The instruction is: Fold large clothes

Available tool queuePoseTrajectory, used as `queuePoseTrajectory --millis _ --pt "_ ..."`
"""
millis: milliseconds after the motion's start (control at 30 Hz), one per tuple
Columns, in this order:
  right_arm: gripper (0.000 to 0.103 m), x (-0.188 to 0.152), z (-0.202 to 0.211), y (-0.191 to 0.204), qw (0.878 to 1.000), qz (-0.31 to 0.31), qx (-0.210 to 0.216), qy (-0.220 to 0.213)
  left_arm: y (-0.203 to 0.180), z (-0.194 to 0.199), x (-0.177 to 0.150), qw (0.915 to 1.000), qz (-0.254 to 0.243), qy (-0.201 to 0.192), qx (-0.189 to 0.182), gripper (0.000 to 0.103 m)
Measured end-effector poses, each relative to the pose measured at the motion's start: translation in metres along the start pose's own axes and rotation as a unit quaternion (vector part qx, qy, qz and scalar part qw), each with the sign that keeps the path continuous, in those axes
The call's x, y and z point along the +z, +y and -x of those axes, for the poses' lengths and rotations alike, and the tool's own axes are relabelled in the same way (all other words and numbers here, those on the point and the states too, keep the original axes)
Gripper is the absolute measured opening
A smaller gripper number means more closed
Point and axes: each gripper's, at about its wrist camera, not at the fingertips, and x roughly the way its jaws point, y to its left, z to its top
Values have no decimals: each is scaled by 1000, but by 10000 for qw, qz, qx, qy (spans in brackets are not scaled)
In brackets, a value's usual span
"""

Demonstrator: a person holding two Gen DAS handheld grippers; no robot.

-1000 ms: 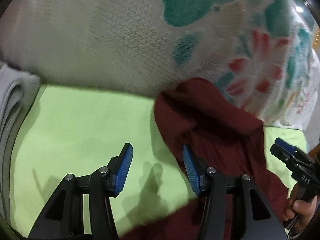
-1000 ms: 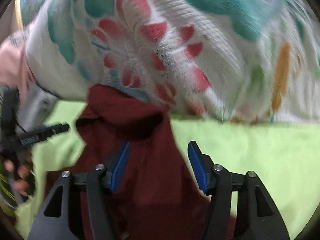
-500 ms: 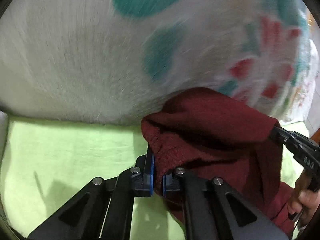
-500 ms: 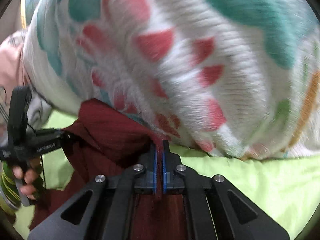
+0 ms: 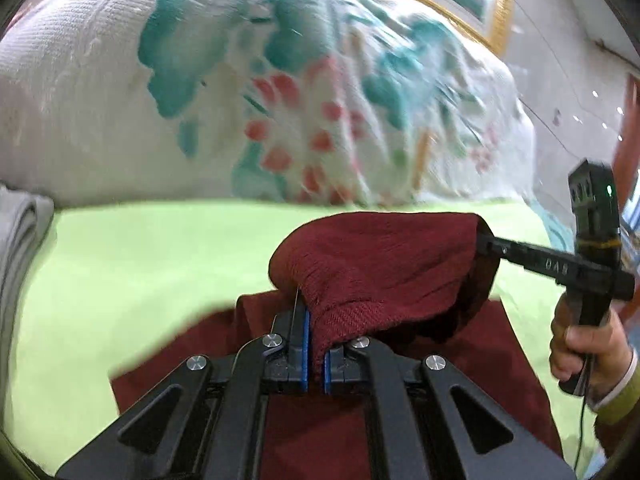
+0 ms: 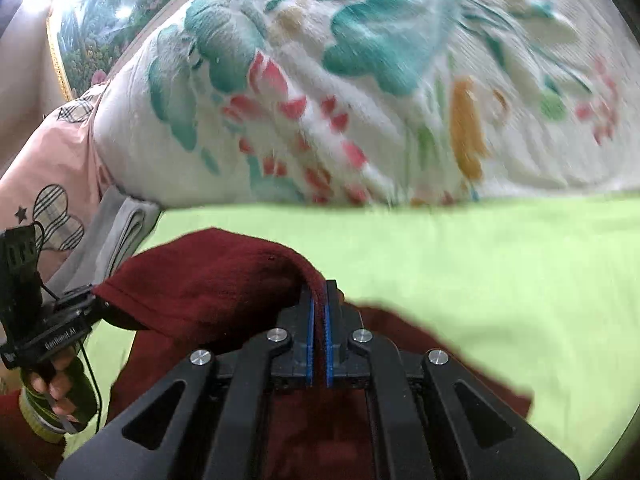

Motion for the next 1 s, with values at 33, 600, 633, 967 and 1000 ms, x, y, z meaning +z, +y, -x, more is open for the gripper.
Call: queuePoseTrajectory --millis 33,600,633,967,1000 --pt "4 -14 7 -4 10000 -58 14 49 -18 5 -18 10000 -60 75 -4 3" --pt "34 -125 44 -29 9949 -673 -166 739 -31 59 -138 9941 139 958 -481 32" --pt "36 -126 51 -28 9951 -694 -144 687 -25 67 -136 9944 208 891 -527 34" --pt "41 -124 50 -42 9645 -2289 1075 762 31 50 -88 9727 1635 1128 -1201 43" --pt "41 -120 48 -40 9662 -2253 1013 742 29 41 -83 9717 1633 1243 -1171 43"
